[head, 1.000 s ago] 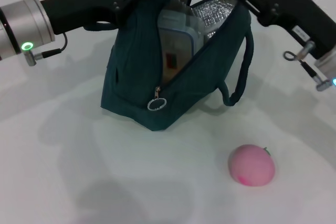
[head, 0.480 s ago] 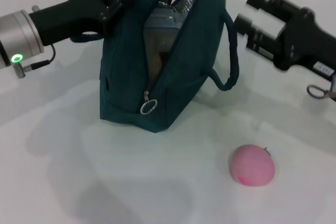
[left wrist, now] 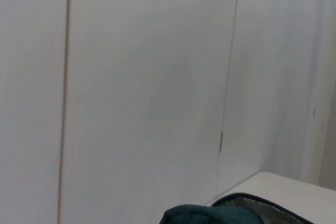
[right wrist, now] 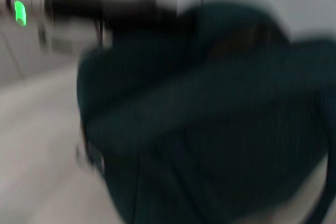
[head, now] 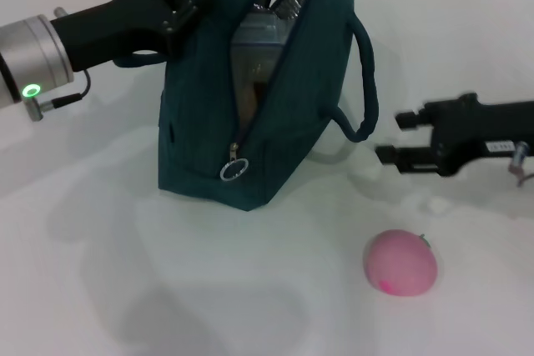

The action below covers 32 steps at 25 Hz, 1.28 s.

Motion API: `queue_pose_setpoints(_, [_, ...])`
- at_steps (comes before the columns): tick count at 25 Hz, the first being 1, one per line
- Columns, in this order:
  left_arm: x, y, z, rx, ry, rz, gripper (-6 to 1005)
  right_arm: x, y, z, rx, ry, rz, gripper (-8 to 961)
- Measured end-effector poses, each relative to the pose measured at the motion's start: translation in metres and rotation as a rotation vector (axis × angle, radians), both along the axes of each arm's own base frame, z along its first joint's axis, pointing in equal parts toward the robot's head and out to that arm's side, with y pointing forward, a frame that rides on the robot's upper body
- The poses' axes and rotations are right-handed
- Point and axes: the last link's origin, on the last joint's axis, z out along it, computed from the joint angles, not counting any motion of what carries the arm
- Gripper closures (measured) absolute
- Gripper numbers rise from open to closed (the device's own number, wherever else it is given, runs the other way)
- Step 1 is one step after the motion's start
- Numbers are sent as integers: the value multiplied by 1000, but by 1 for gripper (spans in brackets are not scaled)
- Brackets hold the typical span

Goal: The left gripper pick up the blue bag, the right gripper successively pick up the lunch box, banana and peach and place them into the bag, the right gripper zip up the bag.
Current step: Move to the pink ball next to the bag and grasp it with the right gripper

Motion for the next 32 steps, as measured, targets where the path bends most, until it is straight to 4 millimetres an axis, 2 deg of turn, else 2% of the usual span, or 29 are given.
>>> queue_pose_setpoints(4, [10,6,-3,-9,-3,-24,956,7,-6,3,-67,-109,-28,321])
queue_pose_setpoints(12, [8,7,-4,-6,2,-8,953,-13,-5,-7,-177,-141,10,238])
queue_pose_setpoints(15, [8,9,-4,-2,6,-6,952,-16,-4,-13,-242,-179,19,76])
queue_pose_setpoints(32, [13,17,-5,15,23,-1,947,-31,0,-52,-383,-398,14,79])
